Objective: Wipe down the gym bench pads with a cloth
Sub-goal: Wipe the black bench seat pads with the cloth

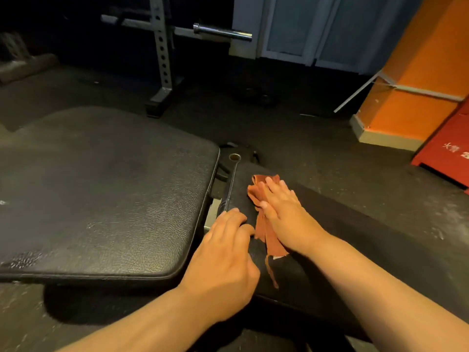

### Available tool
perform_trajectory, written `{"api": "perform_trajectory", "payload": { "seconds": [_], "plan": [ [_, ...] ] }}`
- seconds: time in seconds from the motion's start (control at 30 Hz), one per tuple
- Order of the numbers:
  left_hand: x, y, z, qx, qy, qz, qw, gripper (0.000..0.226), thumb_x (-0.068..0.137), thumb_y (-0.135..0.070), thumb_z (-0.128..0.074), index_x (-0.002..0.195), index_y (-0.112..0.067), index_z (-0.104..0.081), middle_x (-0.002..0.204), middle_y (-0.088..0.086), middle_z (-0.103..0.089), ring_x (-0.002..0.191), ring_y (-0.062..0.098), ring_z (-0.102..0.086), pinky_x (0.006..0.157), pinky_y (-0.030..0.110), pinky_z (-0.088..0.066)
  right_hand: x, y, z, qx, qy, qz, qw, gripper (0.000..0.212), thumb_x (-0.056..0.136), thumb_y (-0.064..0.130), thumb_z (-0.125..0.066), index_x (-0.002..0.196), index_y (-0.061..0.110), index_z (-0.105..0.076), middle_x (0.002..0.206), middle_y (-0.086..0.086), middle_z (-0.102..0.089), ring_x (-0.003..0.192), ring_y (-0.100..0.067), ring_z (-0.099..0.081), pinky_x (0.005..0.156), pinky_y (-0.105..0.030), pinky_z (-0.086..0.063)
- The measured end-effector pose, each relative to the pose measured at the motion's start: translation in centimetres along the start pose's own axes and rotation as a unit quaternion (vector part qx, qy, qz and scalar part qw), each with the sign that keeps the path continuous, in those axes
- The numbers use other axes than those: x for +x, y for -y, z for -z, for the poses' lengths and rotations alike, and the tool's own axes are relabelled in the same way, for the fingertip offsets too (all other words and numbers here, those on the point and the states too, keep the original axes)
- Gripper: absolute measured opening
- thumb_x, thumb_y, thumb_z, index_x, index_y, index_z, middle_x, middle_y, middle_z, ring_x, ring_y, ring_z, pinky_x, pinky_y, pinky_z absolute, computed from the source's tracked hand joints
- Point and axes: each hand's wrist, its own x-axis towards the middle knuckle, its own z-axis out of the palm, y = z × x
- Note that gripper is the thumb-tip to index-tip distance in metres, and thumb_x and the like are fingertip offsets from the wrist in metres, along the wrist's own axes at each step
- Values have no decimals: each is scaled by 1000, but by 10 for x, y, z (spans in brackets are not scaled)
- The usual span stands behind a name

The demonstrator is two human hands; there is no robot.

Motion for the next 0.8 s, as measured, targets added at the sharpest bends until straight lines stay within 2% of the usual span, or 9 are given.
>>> {"api": "perform_trajectory", "payload": {
  "seconds": [0.1,0.2,0.27,0.33,0.43,0.5,0.57,0.63,0.8],
  "plan": [
    [-1,-2,-2,-12,-20,9,1000,35,77,-16,-51,110,-4,-55,124,16,-49,122,36,-50,107,46,-42,-45,-2,-5,55,2,63,996,51,108,30,-36,157,34,-22,165,20,-6,152,-2,10,123,-26,8],
    [-1,-6,0,-10,-26,32,999,32,76,-18,-52,105,-5,-55,118,13,-48,112,34,-52,99,39,-41,-96,-7,-3,51,32,98,993,50,107,36,-36,150,50,-13,160,34,0,147,10,14,122,-21,10],
    [-1,-8,0,0,-25,35,999,32,76,-20,-51,104,-6,-56,115,12,-49,109,32,-52,98,37,-40,-82,-8,0,-13,35,97,995,49,108,39,-30,151,46,-7,160,31,5,147,8,17,122,-26,12],
    [-2,-9,0,8,-25,35,999,29,77,-19,-49,103,-5,-56,113,12,-51,108,32,-53,99,38,-41,-47,1,-2,-32,19,78,996,51,108,39,-27,156,38,-11,164,22,1,151,-1,14,124,-30,10],
    [-4,-10,2,21,-14,32,999,21,81,-18,-50,96,-5,-57,112,13,-52,107,33,-53,98,42,-44,-21,17,-7,33,-21,42,998,50,109,34,-33,158,29,-26,167,10,-11,154,-13,5,126,-35,1],
    [-6,-9,1,19,-15,30,999,20,82,-18,-49,96,-6,-57,114,12,-52,110,32,-53,96,38,-44,-41,17,-12,72,-24,51,996,48,108,33,-36,156,33,-30,165,17,-13,153,-7,6,124,-29,0],
    [-6,-10,1,5,-19,39,999,20,83,-19,-49,99,-8,-57,114,10,-51,109,28,-53,93,35,-44,-75,13,-16,58,-5,74,996,49,108,37,-34,156,40,-25,163,26,-7,150,3,12,122,-25,4],
    [-5,-11,1,9,-21,40,999,21,82,-20,-49,99,-9,-56,114,9,-50,108,28,-53,92,34,-42,-81,9,-13,2,4,81,997,51,108,40,-30,157,40,-18,162,27,-1,150,3,14,124,-28,6],
    [-5,-10,2,16,9,41,999,16,85,-19,-52,98,-10,-55,115,8,-48,109,27,-50,95,35,-44,-9,24,-5,-11,2,36,999,52,109,34,-28,160,27,-18,168,7,-6,154,-17,6,121,-35,6]
  ]
}}
